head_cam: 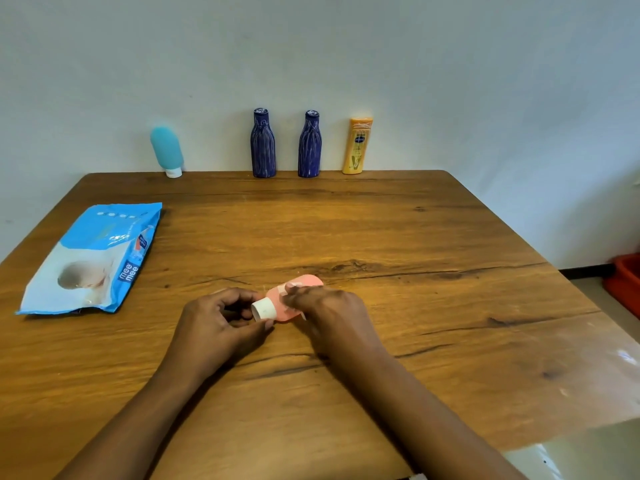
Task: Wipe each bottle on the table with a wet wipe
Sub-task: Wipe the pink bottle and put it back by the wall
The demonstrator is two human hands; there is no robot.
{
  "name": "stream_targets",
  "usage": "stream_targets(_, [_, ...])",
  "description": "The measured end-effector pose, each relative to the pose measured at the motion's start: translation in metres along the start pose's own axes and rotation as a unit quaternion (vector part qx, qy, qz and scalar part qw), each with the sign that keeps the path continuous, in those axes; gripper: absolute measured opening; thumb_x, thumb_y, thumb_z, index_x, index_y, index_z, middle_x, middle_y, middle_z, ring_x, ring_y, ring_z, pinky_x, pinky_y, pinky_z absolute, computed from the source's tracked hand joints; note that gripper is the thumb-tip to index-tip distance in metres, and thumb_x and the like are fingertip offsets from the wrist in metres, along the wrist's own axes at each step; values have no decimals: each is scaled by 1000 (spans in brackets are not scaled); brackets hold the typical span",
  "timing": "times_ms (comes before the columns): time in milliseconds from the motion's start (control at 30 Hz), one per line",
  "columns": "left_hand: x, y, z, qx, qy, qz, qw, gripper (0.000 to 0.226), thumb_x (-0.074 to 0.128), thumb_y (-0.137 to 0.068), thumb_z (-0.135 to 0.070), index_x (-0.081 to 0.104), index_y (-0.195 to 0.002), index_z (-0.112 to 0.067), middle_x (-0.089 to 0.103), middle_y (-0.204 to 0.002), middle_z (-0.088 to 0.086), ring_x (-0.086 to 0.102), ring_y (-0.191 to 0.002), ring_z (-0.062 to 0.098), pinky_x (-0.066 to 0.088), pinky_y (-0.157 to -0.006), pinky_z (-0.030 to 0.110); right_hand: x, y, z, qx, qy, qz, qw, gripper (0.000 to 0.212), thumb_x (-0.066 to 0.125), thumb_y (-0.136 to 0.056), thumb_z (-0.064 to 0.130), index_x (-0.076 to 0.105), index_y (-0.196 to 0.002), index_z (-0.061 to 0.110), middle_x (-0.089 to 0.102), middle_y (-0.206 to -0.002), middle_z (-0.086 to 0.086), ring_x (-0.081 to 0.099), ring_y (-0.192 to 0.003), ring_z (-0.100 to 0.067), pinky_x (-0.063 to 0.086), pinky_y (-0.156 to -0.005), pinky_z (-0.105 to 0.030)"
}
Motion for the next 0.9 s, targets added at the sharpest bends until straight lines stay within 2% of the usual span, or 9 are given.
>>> stream_targets(100, [1,-1,-2,8,-11,-1,1000,40,85,-63,-16,69,-99,-25,65,-93,-15,61,-85,0,46,-64,5,-3,-8,-27,56,-25,-41,997,31,61,-86,9,66,-116,16,64,-120,-3,56,-110,-21,44,-89,-31])
stream_targets(200, [1,-2,-1,8,-10,-4,1000,40,85,-63,-16,69,-99,-24,65,-94,-15,62,-86,1,48,-67,10,-6,-10,-33,94,-58,-80,991,30,56,-87,4,67,-114,12,64,-119,-5,57,-107,-21,40,-91,-25])
stream_targets(333, [0,-2,2,8,24,3,1000,35,85,-63,-11,71,-93,-24,70,-88,-5,66,-80,4,52,-64,13,5,-5,26,-25,-60,-51,997,28,61,-83,6,67,-110,10,66,-112,-8,57,-103,-23,49,-81,-34])
stream_targets(400, [1,-2,3,6,33,5,999,36,85,-63,-11,71,-92,-24,70,-86,-5,66,-80,3,53,-64,13,4,-5,20,-39,-55,-47,997,27,63,-82,6,68,-108,11,68,-106,-7,59,-98,-22,50,-77,-34])
stream_targets(533, [1,-3,2,12,7,-5,1000,39,85,-63,-14,70,-98,-24,67,-93,-13,62,-84,-3,50,-66,8,-4,-13,-50,114,-73,-93,986,25,59,-86,9,70,-108,14,69,-105,-4,61,-97,-19,46,-84,-29])
stream_targets(600, [1,-3,2,14,4,-4,1000,39,85,-64,-13,70,-98,-23,66,-94,-15,62,-85,-1,48,-66,5,-3,-12,-55,146,-80,-110,980,25,57,-87,8,70,-108,13,69,-104,-4,61,-96,-20,44,-82,-28])
stream_targets(733, [1,-3,1,14,6,-3,1000,36,83,-66,-14,70,-97,-24,67,-92,-13,63,-84,0,48,-67,9,6,-8,-1,49,-57,-124,989,28,60,-82,2,67,-108,10,65,-101,-8,56,-93,-23,50,-74,-34])
stream_targets(833, [2,-3,1,13,26,6,1000,32,79,-69,-5,71,-95,-22,70,-89,-9,64,-82,-3,49,-64,6,13,6,29,-48,-87,-94,991,28,60,-86,9,64,-114,10,64,-107,-6,54,-95,-22,48,-71,-29])
stream_targets(900, [2,-3,1,11,30,3,999,34,82,-66,-8,71,-94,-24,70,-84,-8,64,-78,-1,49,-64,7,11,11,14,-43,-85,-89,991,28,59,-88,11,64,-115,11,64,-110,-5,55,-96,-21,50,-74,-31])
Point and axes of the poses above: each hand's wrist, its own y-axis away from the middle knuckle, its own x-axis out of the palm, z = x × y, the point moved 7 cm from there along -y, towards the middle knuckle
